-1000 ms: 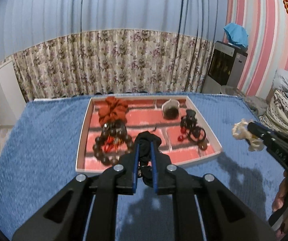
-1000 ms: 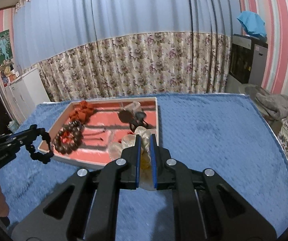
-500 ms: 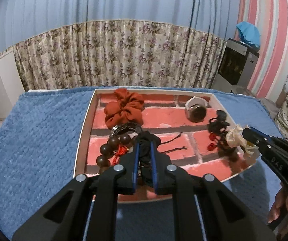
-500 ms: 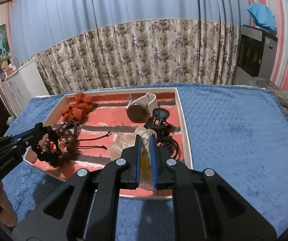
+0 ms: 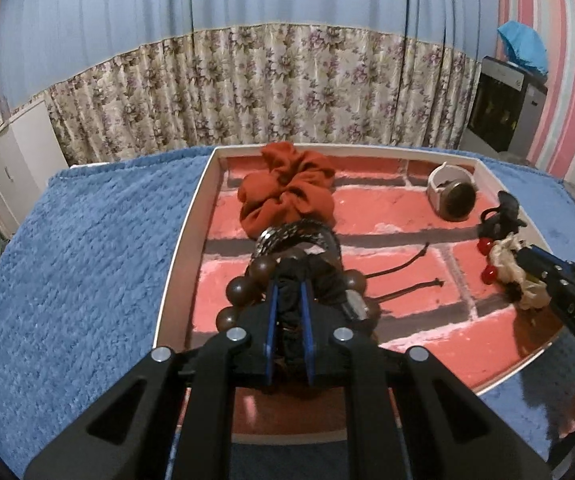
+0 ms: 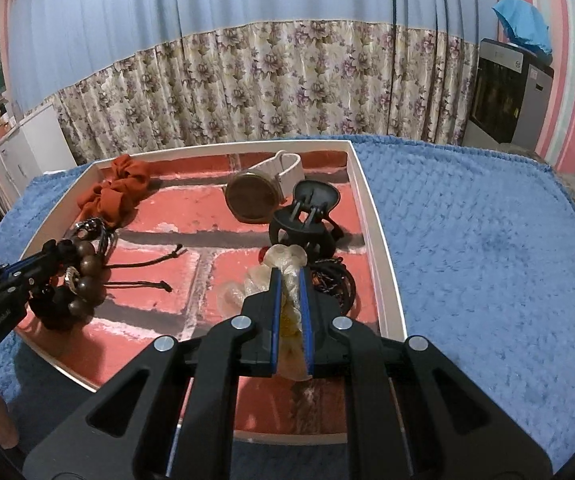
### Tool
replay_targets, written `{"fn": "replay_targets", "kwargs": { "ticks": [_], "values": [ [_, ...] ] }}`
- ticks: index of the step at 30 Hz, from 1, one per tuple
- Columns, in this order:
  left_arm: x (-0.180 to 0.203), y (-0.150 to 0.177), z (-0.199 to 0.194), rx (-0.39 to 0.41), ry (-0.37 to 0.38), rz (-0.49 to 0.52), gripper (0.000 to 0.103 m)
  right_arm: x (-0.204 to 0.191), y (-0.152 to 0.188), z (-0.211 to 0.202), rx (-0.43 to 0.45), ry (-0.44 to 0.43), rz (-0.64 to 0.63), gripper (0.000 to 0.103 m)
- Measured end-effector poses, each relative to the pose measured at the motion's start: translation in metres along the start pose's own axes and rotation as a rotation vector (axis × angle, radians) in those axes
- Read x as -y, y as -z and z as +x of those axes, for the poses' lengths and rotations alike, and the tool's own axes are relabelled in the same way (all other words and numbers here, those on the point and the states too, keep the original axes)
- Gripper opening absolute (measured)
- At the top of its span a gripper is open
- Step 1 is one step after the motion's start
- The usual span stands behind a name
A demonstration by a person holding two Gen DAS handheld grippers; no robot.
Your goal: Organize jewelry
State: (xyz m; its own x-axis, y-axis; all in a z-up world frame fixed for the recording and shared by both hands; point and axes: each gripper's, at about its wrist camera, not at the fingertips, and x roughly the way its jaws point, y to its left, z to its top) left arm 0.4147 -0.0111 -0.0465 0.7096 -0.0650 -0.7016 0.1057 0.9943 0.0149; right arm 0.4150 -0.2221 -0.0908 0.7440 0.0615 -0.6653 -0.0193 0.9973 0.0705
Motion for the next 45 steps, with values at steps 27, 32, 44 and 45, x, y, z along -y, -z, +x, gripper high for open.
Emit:
{"fn": "replay_targets", "kwargs": {
  "ticks": [27, 32, 44, 45],
  "values": [
    [0.0, -0.003, -0.054, 0.074, -0.036, -0.007, 0.08, 0.007, -0.006, -0.047, 0.058, -0.023, 0.021, 0.095],
    [-0.014, -0.004, -0.107, 0.14, -0.048, -0.037, 0.096, 0.004, -0.003, -0.086, 0.101, 0.008, -0.001, 0.099],
    [0.006, 0.05, -0.217, 0.271, -0.04, -0.003, 0.098, -0.007, 0.049, -0.197, 0.254, 0.054, -0.043, 0.099],
    [0.01, 0.057, -0.224, 0.277, -0.042, 0.002, 0.098, -0.007, 0.053, -0.204, 0.256, 0.051, -0.042, 0.099]
  ]
}}
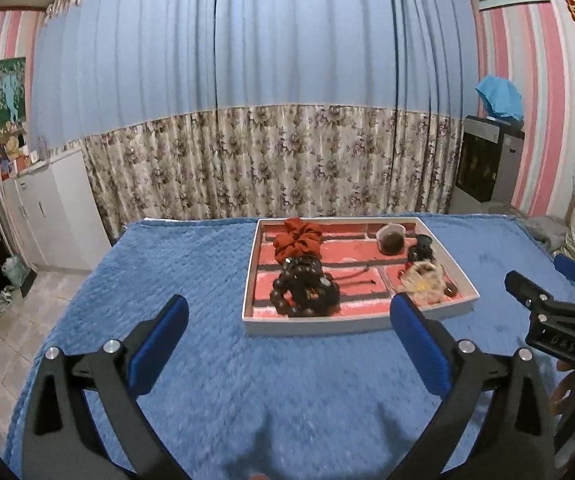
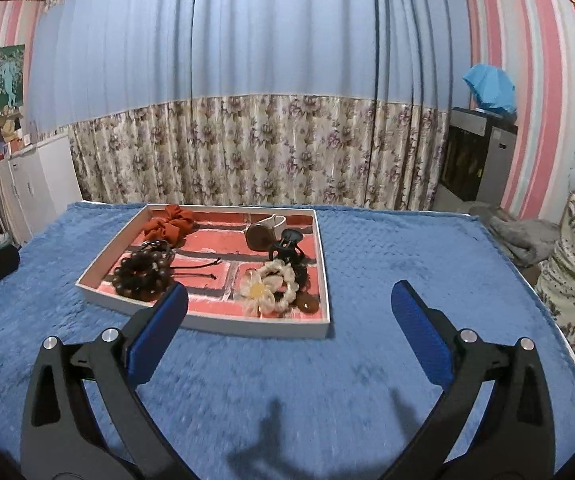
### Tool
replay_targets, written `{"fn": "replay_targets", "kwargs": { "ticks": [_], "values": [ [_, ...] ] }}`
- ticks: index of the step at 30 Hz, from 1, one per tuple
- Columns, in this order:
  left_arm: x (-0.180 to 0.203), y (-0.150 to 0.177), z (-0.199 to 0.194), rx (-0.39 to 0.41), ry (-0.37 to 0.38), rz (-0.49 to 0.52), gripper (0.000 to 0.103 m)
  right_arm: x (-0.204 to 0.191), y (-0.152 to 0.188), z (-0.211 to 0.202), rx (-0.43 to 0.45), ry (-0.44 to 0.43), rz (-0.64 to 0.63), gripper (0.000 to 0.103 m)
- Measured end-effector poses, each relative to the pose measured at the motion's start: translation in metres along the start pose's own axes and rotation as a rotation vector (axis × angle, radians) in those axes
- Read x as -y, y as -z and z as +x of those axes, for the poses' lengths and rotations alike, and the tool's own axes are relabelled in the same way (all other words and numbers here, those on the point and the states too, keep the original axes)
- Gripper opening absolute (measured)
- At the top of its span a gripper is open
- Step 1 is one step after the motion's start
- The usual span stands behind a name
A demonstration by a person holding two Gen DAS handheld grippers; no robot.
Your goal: Organize jewelry
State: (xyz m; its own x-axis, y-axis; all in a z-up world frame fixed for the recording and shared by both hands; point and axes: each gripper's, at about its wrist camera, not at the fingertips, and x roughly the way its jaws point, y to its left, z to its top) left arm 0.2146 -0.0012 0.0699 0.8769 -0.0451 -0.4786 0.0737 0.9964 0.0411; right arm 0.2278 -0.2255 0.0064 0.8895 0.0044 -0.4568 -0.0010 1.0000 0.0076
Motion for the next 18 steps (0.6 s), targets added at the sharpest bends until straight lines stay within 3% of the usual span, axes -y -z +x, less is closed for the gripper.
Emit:
{"fn": "replay_targets", "kwargs": {
  "ticks": [6, 12, 18],
  "values": [
    [0.01, 0.028, -0.04, 0.062, -0.053, -0.018, 0.098, -0.002, 0.027, -0.054, 0.063, -0.001, 0.004, 0.099],
    [0.017, 0.06, -0.054, 0.08, -0.059, -0.021, 0.098, -0.006, 0.059, -0.074, 0.087, 0.005, -0.009, 0.099],
    [0.022, 0.072, -0.064, 0.073, -0.045, -0.004, 0.098, -0.005, 0.075, -0.087, 0.094, 0.008, 0.003, 0.099]
  ]
}}
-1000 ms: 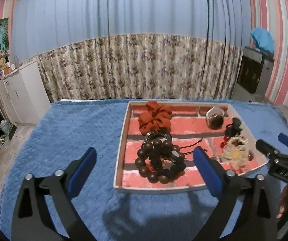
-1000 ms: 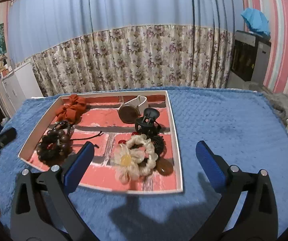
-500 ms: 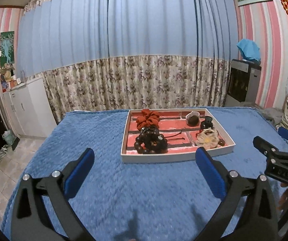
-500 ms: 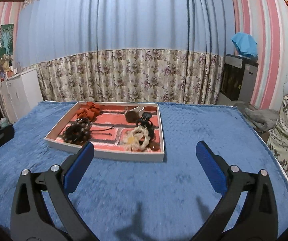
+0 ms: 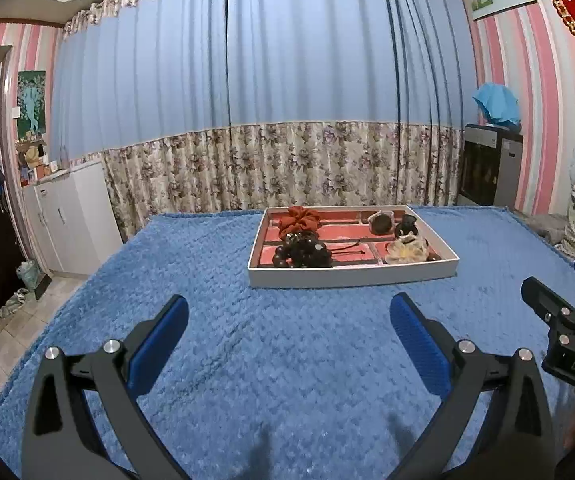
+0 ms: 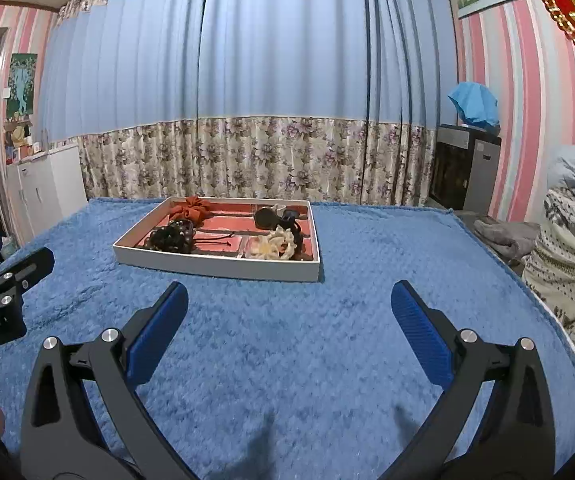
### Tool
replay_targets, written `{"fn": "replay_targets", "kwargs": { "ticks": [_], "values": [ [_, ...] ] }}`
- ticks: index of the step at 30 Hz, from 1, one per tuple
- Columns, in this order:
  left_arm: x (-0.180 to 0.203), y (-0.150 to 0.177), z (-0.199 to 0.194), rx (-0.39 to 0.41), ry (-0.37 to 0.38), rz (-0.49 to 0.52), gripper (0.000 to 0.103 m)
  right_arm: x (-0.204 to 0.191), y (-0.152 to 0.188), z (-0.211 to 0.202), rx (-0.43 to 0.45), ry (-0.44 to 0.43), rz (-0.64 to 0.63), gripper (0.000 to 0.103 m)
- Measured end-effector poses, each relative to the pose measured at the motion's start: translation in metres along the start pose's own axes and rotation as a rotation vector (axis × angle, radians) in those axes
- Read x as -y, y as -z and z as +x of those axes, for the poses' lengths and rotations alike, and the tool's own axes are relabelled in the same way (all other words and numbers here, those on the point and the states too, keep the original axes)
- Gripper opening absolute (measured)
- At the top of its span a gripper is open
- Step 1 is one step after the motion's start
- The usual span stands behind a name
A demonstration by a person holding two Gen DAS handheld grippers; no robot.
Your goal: Organize jewelry
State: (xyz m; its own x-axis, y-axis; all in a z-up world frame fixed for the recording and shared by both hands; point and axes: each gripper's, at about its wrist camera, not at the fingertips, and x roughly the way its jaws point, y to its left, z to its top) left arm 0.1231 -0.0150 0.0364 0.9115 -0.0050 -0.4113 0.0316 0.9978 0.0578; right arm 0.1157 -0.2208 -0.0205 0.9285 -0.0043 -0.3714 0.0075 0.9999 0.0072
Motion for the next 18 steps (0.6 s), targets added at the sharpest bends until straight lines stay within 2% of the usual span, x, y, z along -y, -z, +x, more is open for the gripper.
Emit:
{"fn": "replay_targets", "kwargs": {
  "ticks": [18],
  "values": [
    [0.003, 0.011, -0.032, 0.065, 0.025, 0.002, 0.098, -0.002, 0.007, -0.033, 0.065, 0.035, -0.018, 0.099]
  ]
}}
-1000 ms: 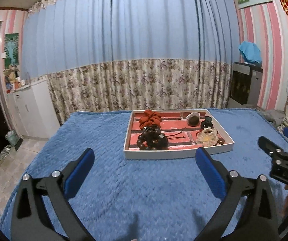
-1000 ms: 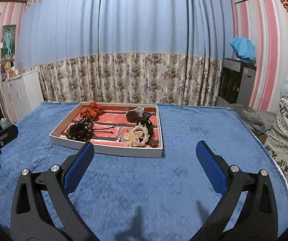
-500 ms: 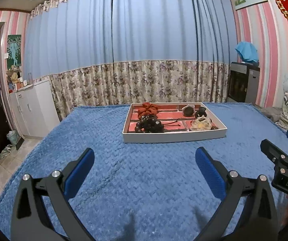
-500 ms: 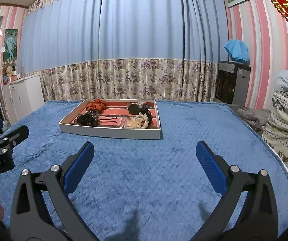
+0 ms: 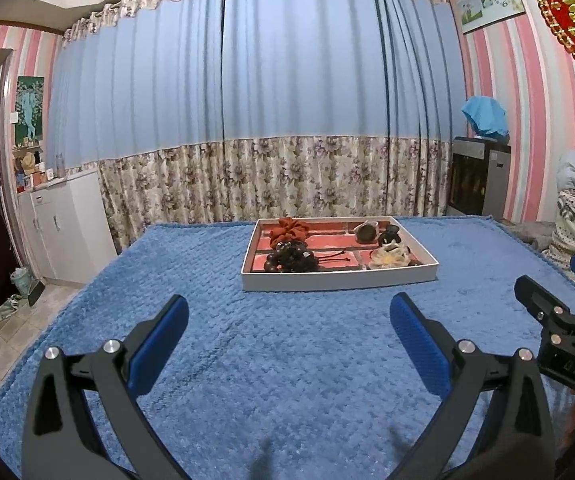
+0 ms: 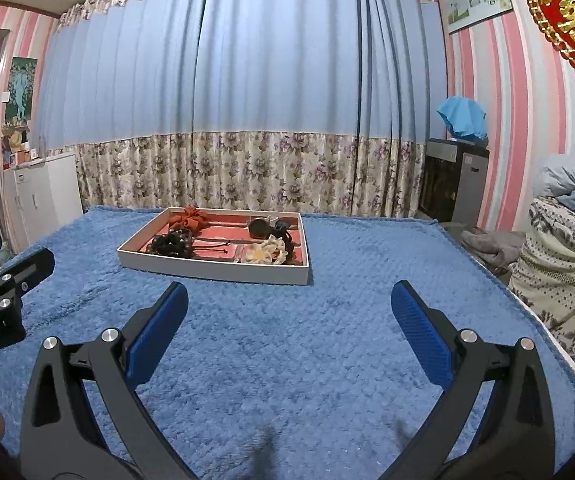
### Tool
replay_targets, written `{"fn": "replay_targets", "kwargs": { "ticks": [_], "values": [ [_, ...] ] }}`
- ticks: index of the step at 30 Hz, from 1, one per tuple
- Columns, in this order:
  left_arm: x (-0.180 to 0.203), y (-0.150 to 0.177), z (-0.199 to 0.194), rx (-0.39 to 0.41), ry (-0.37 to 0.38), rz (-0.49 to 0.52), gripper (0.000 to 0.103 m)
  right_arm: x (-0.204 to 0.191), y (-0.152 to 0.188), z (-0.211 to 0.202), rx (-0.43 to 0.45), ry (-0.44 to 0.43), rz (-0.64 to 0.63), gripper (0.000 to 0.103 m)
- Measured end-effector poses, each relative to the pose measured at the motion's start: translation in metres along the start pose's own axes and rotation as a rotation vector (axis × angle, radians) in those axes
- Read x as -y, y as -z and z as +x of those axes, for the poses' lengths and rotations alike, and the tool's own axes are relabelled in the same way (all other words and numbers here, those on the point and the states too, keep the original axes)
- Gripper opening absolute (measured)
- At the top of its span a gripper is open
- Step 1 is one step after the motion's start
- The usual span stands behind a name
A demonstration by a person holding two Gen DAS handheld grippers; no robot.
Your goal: Organize jewelry
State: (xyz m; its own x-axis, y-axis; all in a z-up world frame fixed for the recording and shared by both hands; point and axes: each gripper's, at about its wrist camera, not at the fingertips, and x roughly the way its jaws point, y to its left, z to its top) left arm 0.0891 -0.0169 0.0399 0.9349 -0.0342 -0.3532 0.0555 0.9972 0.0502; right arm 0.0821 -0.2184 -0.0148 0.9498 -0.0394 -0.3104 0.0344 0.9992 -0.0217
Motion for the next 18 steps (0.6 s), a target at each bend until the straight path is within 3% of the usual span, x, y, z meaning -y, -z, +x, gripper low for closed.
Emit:
{"fn": "replay_targets", "kwargs": {
  "ticks": [18],
  "values": [
    [0.0041, -0.0002, -0.0028, 0.005, 0.008, 0.0, 0.098, -0.0003, -0.0032, -0.0044, 0.011, 0.002, -0.005, 0.099]
  ]
}}
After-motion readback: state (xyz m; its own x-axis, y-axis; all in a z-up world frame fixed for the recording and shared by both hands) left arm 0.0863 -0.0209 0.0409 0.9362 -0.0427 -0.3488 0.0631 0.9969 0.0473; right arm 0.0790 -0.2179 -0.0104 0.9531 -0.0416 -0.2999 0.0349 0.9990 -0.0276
